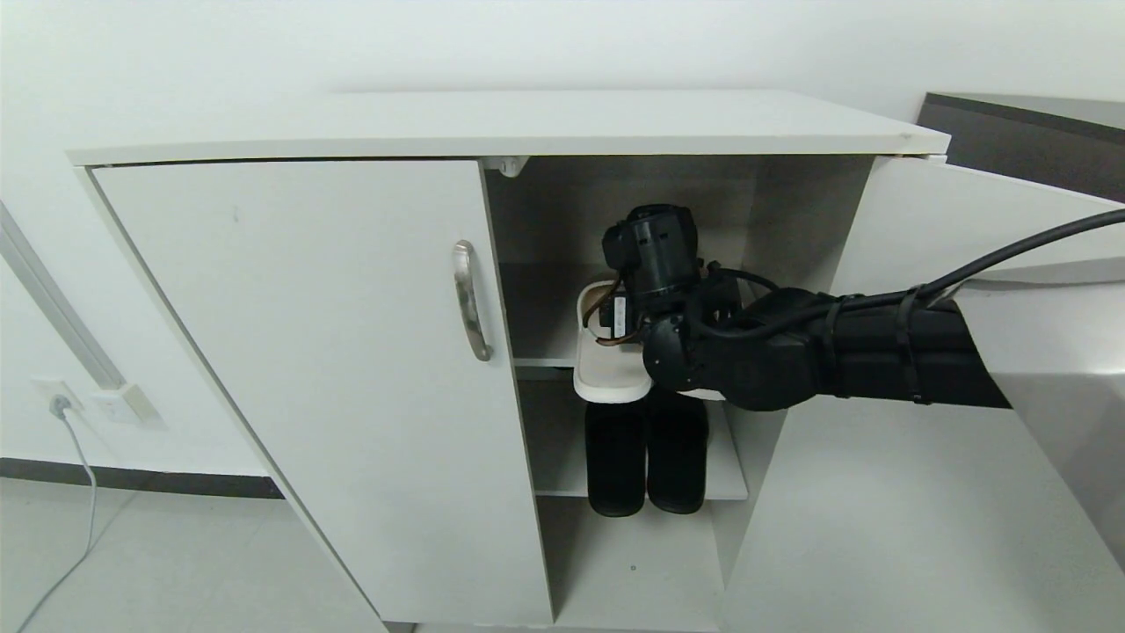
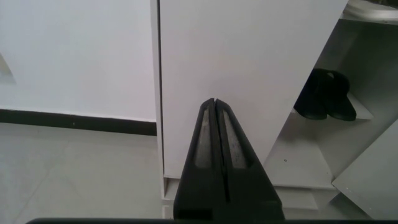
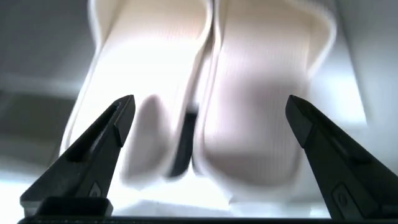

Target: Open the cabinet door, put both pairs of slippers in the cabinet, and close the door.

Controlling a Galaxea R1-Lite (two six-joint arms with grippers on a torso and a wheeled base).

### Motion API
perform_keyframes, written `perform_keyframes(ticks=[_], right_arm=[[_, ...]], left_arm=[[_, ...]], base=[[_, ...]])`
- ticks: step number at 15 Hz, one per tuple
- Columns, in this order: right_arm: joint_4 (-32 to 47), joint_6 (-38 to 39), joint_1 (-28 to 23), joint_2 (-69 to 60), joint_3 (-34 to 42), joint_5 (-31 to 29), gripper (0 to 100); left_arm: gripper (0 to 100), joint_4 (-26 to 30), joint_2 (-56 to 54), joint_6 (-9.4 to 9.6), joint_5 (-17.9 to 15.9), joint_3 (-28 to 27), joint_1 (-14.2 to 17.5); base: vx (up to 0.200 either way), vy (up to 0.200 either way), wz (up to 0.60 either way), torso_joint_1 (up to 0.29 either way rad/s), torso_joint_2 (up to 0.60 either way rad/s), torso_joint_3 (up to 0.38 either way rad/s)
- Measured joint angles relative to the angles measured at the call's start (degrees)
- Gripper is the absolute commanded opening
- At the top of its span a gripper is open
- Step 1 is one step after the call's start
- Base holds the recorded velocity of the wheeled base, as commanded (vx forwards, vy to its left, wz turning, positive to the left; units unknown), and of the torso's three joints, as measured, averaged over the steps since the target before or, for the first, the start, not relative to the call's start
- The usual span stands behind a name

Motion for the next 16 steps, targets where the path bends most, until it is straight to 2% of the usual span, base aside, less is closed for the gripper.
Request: perform_keyframes(ticks=[8,11,12,14,16], right_arm=[[-1.54,2.33,6.08,-13.57,19.93,0.2,100],[-5.89,3.15,7.89,-18.81,29.38,2.79,100],[-9.06,3.15,8.19,-20.15,32.37,3.43,0],[-15.32,2.9,8.51,-21.7,37.22,4.02,0],[-17.27,2.65,8.83,-22.36,40.66,5.51,0]], left_arm=[[0,-0.02,0.0,0.0,0.0,0.0,0.05],[0,0.0,0.0,0.0,-0.02,0.0,0.05],[0,0.0,0.0,0.0,-0.05,0.0,0.05],[0,0.0,0.0,0.0,-0.05,0.0,0.05],[0,0.0,0.0,0.0,0.0,0.0,0.05]], base=[[0.0,0.0,0.0,0.0,0.0,0.0],[0.0,0.0,0.0,0.0,0.0,0.0],[0.0,0.0,0.0,0.0,0.0,0.0],[0.0,0.0,0.0,0.0,0.0,0.0],[0.0,0.0,0.0,0.0,0.0,0.0]])
